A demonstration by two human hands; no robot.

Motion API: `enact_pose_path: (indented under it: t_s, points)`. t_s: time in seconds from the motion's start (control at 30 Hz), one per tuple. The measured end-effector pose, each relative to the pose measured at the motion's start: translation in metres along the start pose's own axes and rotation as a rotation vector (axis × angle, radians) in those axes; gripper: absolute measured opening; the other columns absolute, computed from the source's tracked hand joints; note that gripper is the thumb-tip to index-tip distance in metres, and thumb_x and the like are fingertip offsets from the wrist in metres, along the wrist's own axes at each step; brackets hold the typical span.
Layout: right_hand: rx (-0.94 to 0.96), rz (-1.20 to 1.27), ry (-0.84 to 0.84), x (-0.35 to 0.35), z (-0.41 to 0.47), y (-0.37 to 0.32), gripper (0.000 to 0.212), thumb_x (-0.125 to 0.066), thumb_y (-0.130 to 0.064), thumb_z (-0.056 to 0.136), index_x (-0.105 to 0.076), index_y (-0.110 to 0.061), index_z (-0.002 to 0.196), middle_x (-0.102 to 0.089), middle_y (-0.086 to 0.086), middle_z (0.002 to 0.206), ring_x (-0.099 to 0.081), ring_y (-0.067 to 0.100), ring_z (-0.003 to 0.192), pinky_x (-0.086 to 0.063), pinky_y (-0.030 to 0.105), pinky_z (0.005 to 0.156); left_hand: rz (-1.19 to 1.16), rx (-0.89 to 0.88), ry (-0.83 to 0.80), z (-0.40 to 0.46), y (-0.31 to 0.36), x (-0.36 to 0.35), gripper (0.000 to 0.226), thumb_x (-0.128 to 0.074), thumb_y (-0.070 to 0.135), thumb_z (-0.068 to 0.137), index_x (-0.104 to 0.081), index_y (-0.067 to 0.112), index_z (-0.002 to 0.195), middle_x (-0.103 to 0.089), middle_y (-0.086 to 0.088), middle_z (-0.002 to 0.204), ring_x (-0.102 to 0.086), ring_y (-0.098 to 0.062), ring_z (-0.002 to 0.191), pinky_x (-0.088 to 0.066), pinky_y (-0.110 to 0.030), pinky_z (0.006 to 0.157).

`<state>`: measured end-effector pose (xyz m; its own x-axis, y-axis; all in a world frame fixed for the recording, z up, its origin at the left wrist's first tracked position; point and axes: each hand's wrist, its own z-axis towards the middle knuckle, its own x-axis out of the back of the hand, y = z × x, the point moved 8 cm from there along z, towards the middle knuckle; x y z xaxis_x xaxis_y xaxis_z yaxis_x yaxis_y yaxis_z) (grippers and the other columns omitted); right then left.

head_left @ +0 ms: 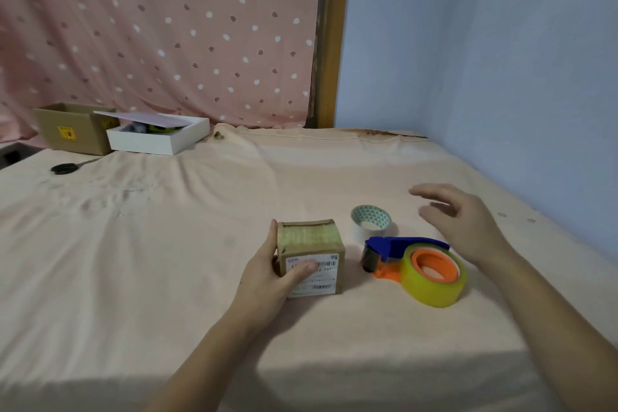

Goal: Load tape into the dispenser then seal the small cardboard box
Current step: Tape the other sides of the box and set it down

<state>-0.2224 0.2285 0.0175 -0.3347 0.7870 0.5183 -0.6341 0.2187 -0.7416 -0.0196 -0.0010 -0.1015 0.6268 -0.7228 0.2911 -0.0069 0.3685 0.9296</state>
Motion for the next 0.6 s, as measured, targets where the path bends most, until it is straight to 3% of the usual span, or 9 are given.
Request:
enact_pose_path:
  t_s: [0.03, 0.1, 0.17, 0.27, 0.4, 0.5, 0.6]
  points:
    - [0.088, 0.079, -0.01, -0.017, -0.01, -0.027, 0.028, -0.063, -0.011, 0.094, -0.071, -0.028, 0.114, -0.064, -0.006, 0.131, -0.055, 0.001, 0.123, -0.042, 0.016, 0.103, -0.033, -0.005, -0.001, -0.002, 0.003, 0.0, 0.111, -0.083, 0.037, 0.085, -0.008, 0.028, 0.167, -0.056, 0.04, 0.139, -0.054, 0.029, 0.113, -0.043, 0.0, 0.091]
    - [0.209, 0.022, -0.2, -0.073, -0.032, -0.065, 0.033, -0.06, -0.033, 0.097, -0.064, -0.032, 0.13, -0.052, -0.014, 0.145, -0.041, -0.008, 0.135, -0.03, 0.008, 0.106, 0.048, -0.094, 0.042, -0.006, 0.012, 0.006, 0.111, -0.081, 0.054, 0.081, -0.009, 0.039, 0.164, -0.027, 0.023, 0.168, -0.039, 0.017, 0.141, -0.038, -0.013, 0.111]
    - [0.267, -0.188, -0.372, -0.124, -0.046, -0.069, 0.051, -0.052, -0.051, 0.098, -0.048, -0.036, 0.147, -0.033, -0.021, 0.158, -0.02, -0.008, 0.146, -0.018, 0.013, 0.116, 0.298, -0.29, 0.06, -0.008, 0.027, 0.009, 0.089, -0.068, 0.063, 0.084, -0.025, 0.043, 0.16, -0.016, 0.024, 0.171, -0.023, 0.009, 0.153, -0.03, -0.016, 0.12]
    - [0.238, -0.213, -0.371, -0.155, -0.05, -0.058, 0.054, -0.048, -0.048, 0.102, -0.039, -0.03, 0.153, -0.027, -0.018, 0.162, -0.006, -0.007, 0.15, -0.016, 0.029, 0.124, 0.421, -0.39, 0.044, -0.008, 0.035, 0.008, 0.069, -0.055, 0.063, 0.09, -0.051, 0.033, 0.151, -0.031, 0.029, 0.162, -0.019, 0.011, 0.154, -0.032, -0.025, 0.124]
    - [0.186, 0.016, -0.23, -0.159, -0.057, -0.048, 0.042, -0.055, -0.033, 0.102, -0.053, -0.029, 0.143, -0.03, -0.012, 0.163, -0.008, -0.005, 0.151, -0.024, 0.034, 0.123, 0.316, -0.348, 0.05, -0.008, 0.035, 0.006, 0.06, -0.068, 0.058, 0.089, -0.06, 0.032, 0.143, -0.033, 0.02, 0.163, -0.022, 0.005, 0.156, -0.032, -0.02, 0.122]
    - [0.096, 0.166, -0.158, -0.157, -0.062, -0.045, 0.033, -0.061, -0.028, 0.099, -0.062, -0.038, 0.13, -0.025, -0.017, 0.163, -0.025, -0.009, 0.145, -0.032, 0.022, 0.116, 0.232, -0.292, 0.05, -0.014, 0.034, 0.003, 0.045, -0.074, 0.034, 0.092, -0.061, 0.041, 0.135, -0.025, 0.02, 0.166, -0.028, 0.019, 0.146, -0.035, -0.005, 0.11]
    - [-0.049, 0.306, -0.039, -0.159, -0.071, -0.037, 0.034, -0.065, -0.028, 0.096, -0.058, -0.032, 0.129, -0.031, -0.029, 0.153, -0.04, -0.013, 0.132, -0.04, 0.018, 0.108, 0.134, -0.166, 0.077, -0.019, 0.025, -0.005, 0.058, -0.068, 0.026, 0.098, -0.045, 0.034, 0.151, -0.013, 0.017, 0.17, -0.037, 0.01, 0.146, -0.04, -0.009, 0.107]
